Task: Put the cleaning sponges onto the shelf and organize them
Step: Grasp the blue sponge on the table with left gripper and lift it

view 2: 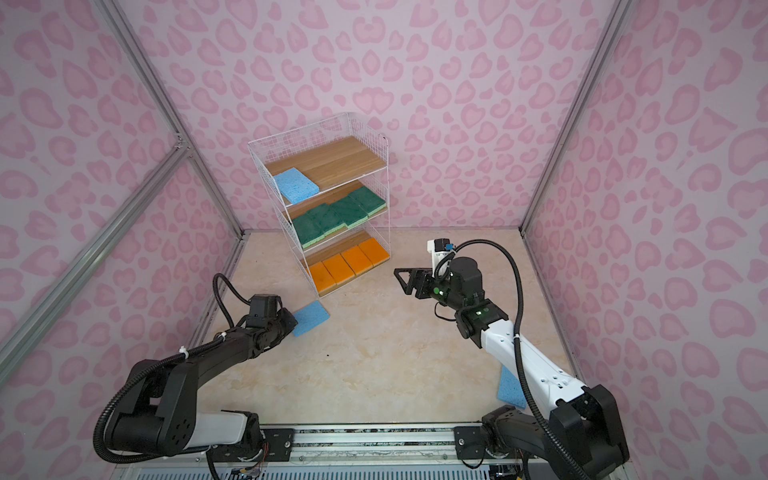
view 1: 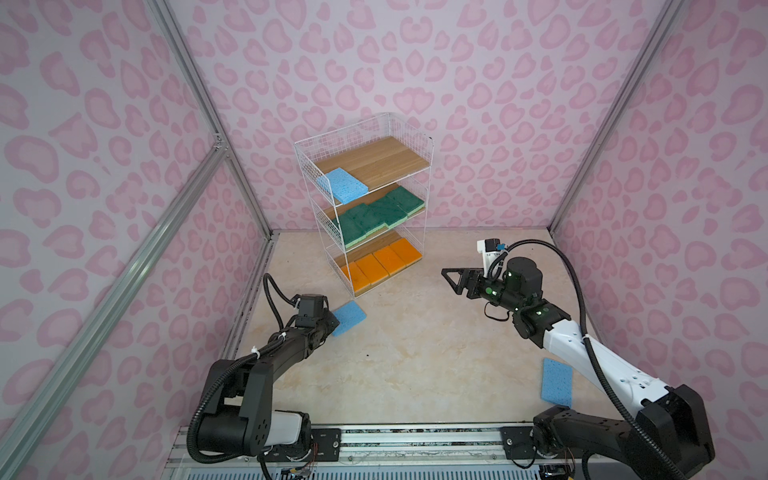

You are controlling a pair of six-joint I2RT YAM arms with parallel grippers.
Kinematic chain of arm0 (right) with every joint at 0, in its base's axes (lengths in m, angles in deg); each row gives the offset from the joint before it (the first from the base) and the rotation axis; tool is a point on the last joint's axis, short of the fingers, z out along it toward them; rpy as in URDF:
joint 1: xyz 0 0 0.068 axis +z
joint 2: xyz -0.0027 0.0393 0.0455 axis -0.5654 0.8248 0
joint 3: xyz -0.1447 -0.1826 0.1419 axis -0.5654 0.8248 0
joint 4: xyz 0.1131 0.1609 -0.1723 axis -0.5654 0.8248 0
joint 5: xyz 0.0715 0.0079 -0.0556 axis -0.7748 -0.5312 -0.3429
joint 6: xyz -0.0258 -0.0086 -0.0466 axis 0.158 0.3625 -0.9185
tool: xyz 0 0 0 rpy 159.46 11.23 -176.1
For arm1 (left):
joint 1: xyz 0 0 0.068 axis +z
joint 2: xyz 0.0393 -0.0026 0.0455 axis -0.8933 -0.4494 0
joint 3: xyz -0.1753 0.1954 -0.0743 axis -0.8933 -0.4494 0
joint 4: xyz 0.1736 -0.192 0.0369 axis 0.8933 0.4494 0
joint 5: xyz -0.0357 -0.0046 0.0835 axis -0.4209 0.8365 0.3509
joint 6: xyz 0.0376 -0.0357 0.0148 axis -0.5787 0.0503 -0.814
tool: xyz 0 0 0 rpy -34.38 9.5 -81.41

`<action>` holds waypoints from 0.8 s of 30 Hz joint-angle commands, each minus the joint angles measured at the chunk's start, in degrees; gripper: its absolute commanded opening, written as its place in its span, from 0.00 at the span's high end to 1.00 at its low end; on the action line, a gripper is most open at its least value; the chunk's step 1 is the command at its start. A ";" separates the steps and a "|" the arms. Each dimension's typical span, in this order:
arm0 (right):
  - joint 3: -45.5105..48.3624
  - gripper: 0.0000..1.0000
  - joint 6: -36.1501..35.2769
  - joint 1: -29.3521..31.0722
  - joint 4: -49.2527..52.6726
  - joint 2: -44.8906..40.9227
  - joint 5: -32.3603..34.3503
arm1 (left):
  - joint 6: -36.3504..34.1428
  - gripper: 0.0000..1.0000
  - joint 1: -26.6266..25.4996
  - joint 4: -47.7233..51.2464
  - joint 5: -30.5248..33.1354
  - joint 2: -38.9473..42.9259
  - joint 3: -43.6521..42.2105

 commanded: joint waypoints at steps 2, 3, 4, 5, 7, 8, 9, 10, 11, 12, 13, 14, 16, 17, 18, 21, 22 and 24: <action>1.53 0.15 0.39 -0.74 -1.54 -0.21 -1.60 | -1.84 0.94 -2.81 2.35 -3.72 1.82 1.35; 1.64 0.15 0.51 -1.09 -1.37 -0.14 -2.06 | -2.23 0.94 -3.50 2.67 -4.26 2.07 1.62; 1.71 0.15 0.77 -1.63 -1.11 0.05 -3.04 | -2.79 0.95 -4.55 2.99 -5.15 2.32 1.83; 1.65 0.15 0.97 -2.30 -0.82 0.22 -4.28 | -3.26 0.95 -5.43 3.38 -6.24 2.51 2.06; 1.60 0.16 1.15 -3.53 -0.15 0.72 -6.49 | -4.32 0.95 -7.17 4.19 -8.08 3.27 2.46; 1.53 0.17 1.06 -4.07 0.24 1.01 -7.50 | -4.97 0.95 -8.11 4.56 -8.87 3.85 2.63; 1.43 0.17 0.78 -4.43 0.85 1.20 -8.44 | -5.53 0.95 -8.85 4.82 -9.73 4.32 2.87; 1.37 0.18 0.34 -4.91 1.65 1.38 -9.47 | -6.24 0.95 -9.76 5.21 -10.67 4.98 3.04; 1.38 0.19 -0.26 -5.16 2.52 1.56 -10.19 | -6.85 0.95 -10.65 5.51 -11.75 5.72 3.36; 1.39 0.19 -0.89 -5.28 3.31 1.71 -10.71 | -7.68 0.95 -11.41 5.76 -12.82 6.42 3.68; 1.35 0.20 -1.33 -5.37 3.95 1.70 -11.11 | -8.32 0.95 -12.09 6.12 -13.75 7.00 4.18; 1.47 0.21 -1.78 -5.36 4.60 1.80 -11.78 | -9.07 0.95 -12.78 6.63 -14.84 7.51 4.85; 1.72 0.22 -2.26 -5.45 5.09 2.04 -13.00 | -10.22 0.95 -13.66 7.66 -17.15 8.01 6.35; 1.80 0.24 -2.33 -5.44 5.17 2.36 -14.01 | -10.77 0.95 -14.06 8.12 -18.31 8.27 7.21; 1.77 0.25 -2.22 -5.41 5.11 2.76 -14.97 | -11.11 0.96 -14.50 8.45 -19.06 8.34 8.16; 1.65 0.27 -1.54 -5.36 4.13 4.22 -17.85 | -11.53 0.96 -15.72 9.46 -19.85 8.54 10.60; 1.45 0.26 -1.24 -5.25 3.56 4.79 -18.70 | -11.56 0.96 -16.17 9.72 -19.95 8.55 11.27; 0.43 0.26 -0.89 -5.11 2.84 5.95 -20.12 | -11.56 0.96 -16.84 9.98 -20.78 8.54 12.60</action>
